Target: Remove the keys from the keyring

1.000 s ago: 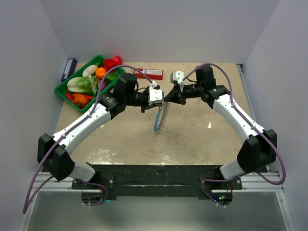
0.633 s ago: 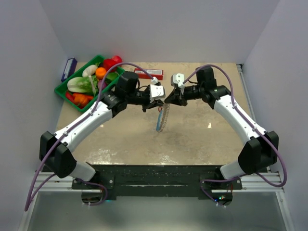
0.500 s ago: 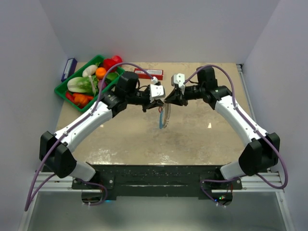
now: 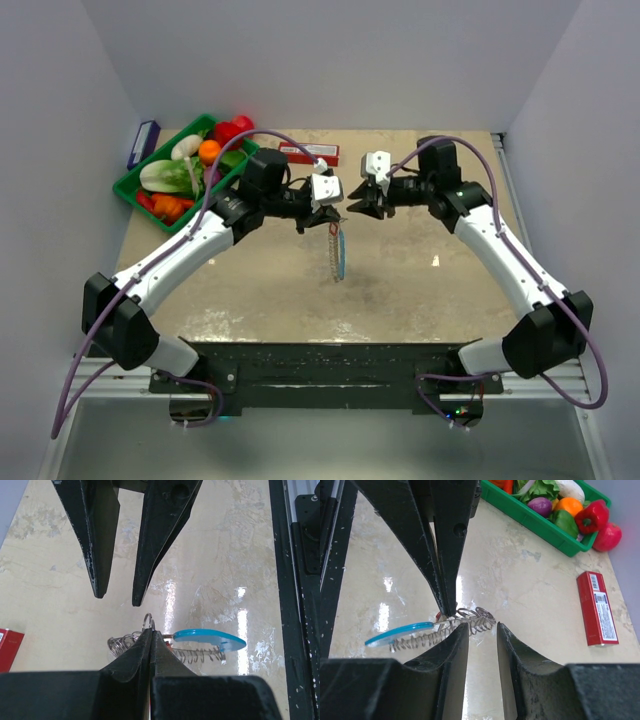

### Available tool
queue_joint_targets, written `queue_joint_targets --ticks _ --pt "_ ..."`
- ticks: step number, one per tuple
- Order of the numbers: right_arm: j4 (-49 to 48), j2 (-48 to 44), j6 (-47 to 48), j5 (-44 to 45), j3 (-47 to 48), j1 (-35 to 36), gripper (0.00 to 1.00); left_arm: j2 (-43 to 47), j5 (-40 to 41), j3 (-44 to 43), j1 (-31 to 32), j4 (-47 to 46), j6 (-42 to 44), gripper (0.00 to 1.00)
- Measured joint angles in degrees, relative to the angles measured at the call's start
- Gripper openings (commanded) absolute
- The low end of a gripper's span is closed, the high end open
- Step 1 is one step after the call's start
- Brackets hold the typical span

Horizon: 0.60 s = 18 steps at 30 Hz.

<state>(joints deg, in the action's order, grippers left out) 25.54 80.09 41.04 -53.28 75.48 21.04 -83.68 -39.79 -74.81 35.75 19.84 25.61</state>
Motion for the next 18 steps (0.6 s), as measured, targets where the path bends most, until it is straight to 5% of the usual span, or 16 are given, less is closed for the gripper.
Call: queue_joint_targets --ticks 18 --pt "-1.3 -0.8 2.1 0.0 -6.7 1.9 0.31 0.0 0.0 0.0 -0.5 -0.2 -1.6 0.0"
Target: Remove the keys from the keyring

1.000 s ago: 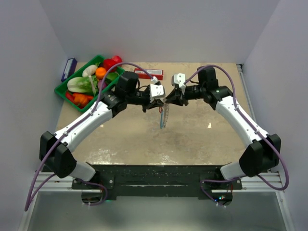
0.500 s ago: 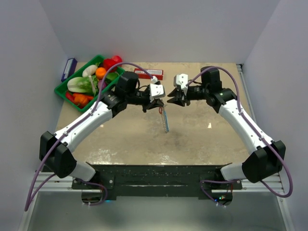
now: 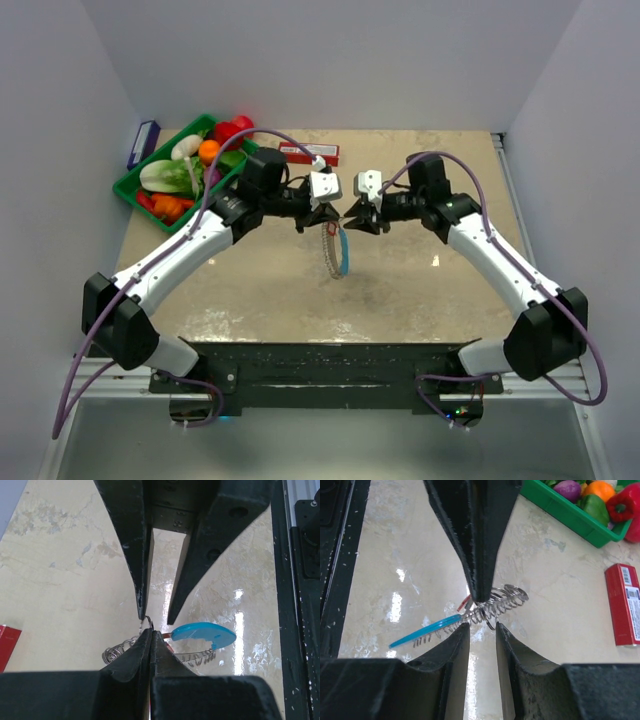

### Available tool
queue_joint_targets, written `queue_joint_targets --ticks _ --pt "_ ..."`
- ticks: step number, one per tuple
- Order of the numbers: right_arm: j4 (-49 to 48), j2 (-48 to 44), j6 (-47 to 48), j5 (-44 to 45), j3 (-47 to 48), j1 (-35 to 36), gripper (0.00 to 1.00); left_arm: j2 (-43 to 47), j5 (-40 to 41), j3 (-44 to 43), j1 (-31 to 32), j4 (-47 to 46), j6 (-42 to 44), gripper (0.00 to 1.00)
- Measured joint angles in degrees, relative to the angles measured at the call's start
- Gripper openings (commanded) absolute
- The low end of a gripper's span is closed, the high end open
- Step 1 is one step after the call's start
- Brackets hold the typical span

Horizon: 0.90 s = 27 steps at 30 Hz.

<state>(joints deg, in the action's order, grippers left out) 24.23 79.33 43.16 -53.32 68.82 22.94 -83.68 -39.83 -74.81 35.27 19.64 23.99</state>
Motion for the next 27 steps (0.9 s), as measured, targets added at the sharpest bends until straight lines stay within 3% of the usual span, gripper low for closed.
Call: queue_joint_targets --ticks 15,22,27 --pt "-5.7 -2.5 -1.1 2.0 -2.1 1.6 0.26 0.0 -0.4 0.0 0.0 -2.4 -0.9 0.0" --pt "-4.0 -2.4 0.5 4.6 -2.5 1.4 0.34 1.2 1.1 2.9 -1.1 -4.7 -0.2 0.0" --pt "-3.7 1.8 1.6 6.5 -3.8 1.9 0.46 3.5 0.7 9.6 -12.9 -7.2 0.1 0.2"
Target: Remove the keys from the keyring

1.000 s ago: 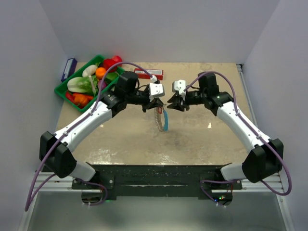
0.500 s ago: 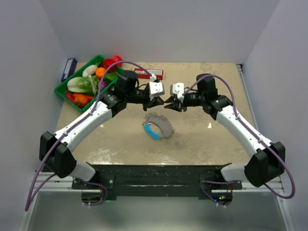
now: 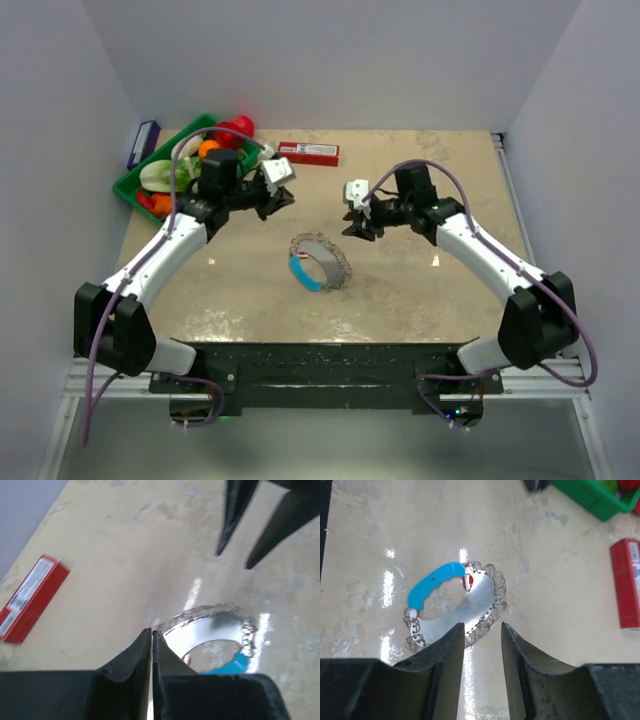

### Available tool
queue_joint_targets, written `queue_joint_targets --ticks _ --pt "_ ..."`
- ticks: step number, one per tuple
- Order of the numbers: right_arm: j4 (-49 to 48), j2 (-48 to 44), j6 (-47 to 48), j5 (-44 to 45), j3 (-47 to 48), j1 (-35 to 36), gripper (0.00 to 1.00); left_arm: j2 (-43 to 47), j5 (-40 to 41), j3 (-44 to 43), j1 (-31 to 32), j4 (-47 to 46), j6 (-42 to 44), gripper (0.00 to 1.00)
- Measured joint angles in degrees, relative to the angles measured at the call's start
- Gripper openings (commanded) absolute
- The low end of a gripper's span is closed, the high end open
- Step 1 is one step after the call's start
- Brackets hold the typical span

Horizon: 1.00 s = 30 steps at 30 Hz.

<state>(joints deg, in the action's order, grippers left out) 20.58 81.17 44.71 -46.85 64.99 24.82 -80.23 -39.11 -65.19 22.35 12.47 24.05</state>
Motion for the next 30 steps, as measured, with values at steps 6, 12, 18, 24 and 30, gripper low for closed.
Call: queue_joint_targets --ticks 6,12,18,24,30 --pt "-0.9 8.8 -1.7 6.0 0.5 6.0 0.55 0.1 0.5 5.0 -8.5 -1.9 0.5 0.34" --pt "-3.3 19.5 -4.2 10.4 6.3 13.2 0.53 3.0 -2.8 12.1 -15.6 -6.4 -3.6 0.34" --pt "-5.0 26.8 -4.5 14.0 10.7 17.4 0.4 7.3 -6.7 15.9 -24.5 -11.6 -8.6 0.34" --pt "-5.3 32.4 -3.3 16.4 15.3 18.9 0.34 11.8 -9.0 17.3 -28.5 -12.7 -10.1 0.34" --pt "-5.5 35.2 -0.6 20.9 16.3 19.2 0.34 13.2 -10.7 18.7 -30.0 -13.1 -11.3 0.34"
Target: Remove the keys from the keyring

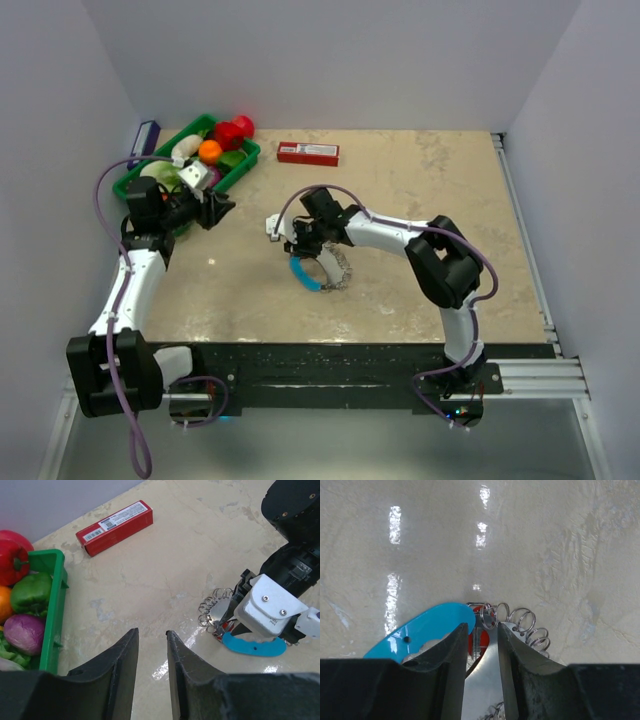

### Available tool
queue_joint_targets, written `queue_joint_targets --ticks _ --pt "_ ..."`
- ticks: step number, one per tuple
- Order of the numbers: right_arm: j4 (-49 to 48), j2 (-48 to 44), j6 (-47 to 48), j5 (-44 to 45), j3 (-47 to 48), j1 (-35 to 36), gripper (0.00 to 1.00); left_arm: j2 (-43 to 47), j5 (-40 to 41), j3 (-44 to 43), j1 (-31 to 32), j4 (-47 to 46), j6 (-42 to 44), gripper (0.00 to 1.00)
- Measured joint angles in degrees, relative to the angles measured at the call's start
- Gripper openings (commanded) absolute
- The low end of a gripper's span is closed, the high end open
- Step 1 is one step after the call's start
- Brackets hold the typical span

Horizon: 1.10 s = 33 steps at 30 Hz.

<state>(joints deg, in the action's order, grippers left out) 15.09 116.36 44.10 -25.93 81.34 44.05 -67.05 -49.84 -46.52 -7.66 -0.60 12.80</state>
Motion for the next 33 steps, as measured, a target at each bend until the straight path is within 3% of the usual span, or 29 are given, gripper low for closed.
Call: queue_joint_targets --ticks 17,33 --pt "-4.6 0.4 5.4 9.9 -1.4 2.5 0.36 0.0 -2.2 1.4 -0.9 -1.9 -2.3 0.34" --pt "-4.2 0.2 9.4 11.5 -2.3 3.7 0.34 0.0 -2.7 2.4 -0.9 -2.5 -2.8 0.34"
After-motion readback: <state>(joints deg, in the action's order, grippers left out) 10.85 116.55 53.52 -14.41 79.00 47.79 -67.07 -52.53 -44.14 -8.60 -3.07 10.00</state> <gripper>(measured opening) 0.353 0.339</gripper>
